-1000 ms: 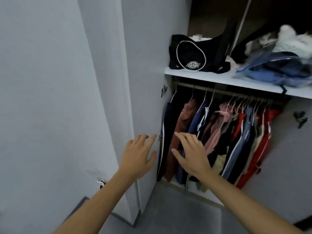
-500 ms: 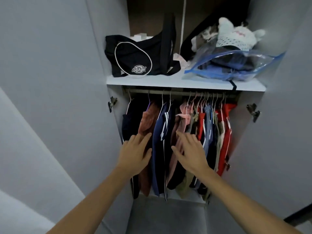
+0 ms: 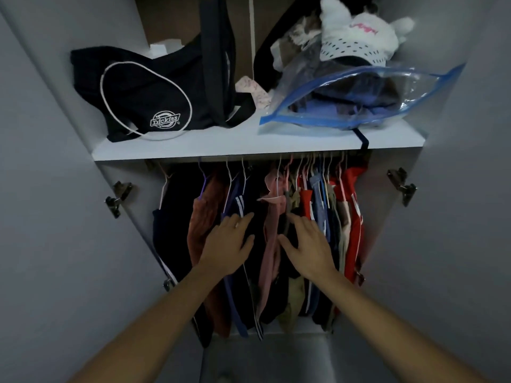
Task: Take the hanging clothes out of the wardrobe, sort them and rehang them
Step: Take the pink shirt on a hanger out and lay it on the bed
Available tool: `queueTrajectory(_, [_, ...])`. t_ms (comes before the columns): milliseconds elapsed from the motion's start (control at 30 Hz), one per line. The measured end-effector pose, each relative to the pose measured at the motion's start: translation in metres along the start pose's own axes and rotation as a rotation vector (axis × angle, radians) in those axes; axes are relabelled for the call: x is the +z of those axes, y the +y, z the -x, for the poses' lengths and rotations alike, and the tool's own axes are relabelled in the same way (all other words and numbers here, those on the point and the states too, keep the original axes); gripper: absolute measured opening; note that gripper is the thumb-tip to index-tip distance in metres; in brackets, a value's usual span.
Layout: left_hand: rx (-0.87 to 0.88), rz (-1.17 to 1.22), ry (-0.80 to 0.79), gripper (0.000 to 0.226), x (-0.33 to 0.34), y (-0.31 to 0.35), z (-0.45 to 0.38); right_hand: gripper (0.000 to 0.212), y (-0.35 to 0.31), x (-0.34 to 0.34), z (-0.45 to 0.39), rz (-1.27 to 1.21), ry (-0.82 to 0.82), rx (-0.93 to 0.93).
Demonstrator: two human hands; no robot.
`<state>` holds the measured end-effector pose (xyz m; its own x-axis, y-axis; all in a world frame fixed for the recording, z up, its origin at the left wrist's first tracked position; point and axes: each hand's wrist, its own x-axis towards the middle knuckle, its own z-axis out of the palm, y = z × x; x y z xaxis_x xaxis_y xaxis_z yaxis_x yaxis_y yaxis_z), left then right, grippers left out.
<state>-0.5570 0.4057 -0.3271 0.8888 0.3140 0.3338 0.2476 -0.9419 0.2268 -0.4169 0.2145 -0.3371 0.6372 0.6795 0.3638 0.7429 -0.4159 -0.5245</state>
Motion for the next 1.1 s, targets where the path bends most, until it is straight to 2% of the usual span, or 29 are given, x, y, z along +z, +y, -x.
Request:
queueTrajectory(167, [0.065,0.079,-0.035,0.061,0.03,-0.02,-0.072,0.045,0.01,0.022,-0.033,0.049,-0.007,0.079])
queueTrajectory(433, [0.084,0.174,-0.1,0.062,0.08,-0.053,-0.171,0.046,0.025,0.072,-0.081,0.217,0.031,0.156])
queueTrajectory(667, [0.141,0.244,-0.182,0.077,0.12,-0.081,-0.223,0.055,0.046,0.105,-0.11,0.381,0.124,0.189])
queueTrajectory(833, [0.195,0.225,-0.152,0.083,0.135,-0.076,-0.236,0.041,0.061,0.106,-0.115,0.495,0.07,0.224])
queueTrajectory(1000, [0.206,0.239,-0.134,0.087,0.145,-0.067,-0.249,0.054,0.082,0.086,-0.121,0.565,0.012,0.308])
queueTrajectory(1100, [0.196,0.204,-0.135,0.083,0.148,-0.063,-0.255,0.071,0.091,0.076,-0.124,0.575,0.028,0.322])
